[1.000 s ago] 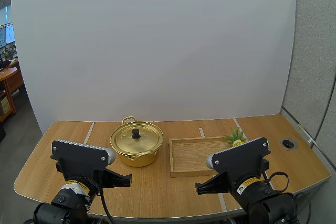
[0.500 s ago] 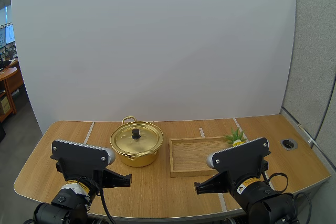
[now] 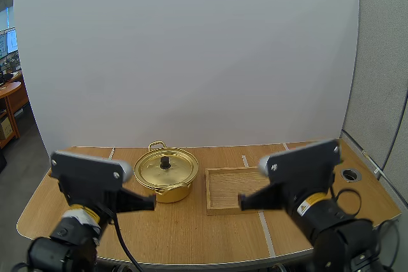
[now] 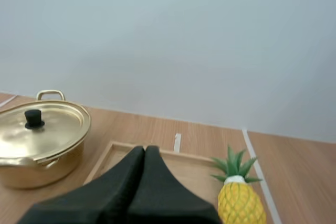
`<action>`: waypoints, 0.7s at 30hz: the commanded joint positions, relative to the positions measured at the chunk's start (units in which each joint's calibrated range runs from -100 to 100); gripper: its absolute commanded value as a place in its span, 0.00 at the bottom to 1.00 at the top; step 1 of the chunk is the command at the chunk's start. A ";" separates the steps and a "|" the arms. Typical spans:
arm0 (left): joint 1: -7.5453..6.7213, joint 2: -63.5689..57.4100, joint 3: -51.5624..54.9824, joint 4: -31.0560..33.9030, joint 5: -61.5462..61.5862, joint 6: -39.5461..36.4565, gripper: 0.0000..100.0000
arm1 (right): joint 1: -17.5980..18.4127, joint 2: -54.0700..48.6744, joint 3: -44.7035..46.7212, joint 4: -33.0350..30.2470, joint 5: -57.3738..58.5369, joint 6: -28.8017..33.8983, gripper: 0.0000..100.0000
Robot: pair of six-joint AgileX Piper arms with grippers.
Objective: Open the pot, put the pineapple inside, and close it
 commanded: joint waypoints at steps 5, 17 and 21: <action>0.21 -0.31 -7.49 0.23 4.68 9.20 0.00 | -0.16 -0.33 -6.29 -1.85 1.04 -0.14 0.00; 0.21 -0.31 -27.43 0.23 29.24 9.86 0.00 | -0.16 -0.33 -23.93 -1.85 27.90 -0.14 0.00; 0.21 -0.31 -34.54 0.23 37.41 8.85 0.00 | -0.16 -0.33 -29.97 -1.75 38.86 -0.14 0.00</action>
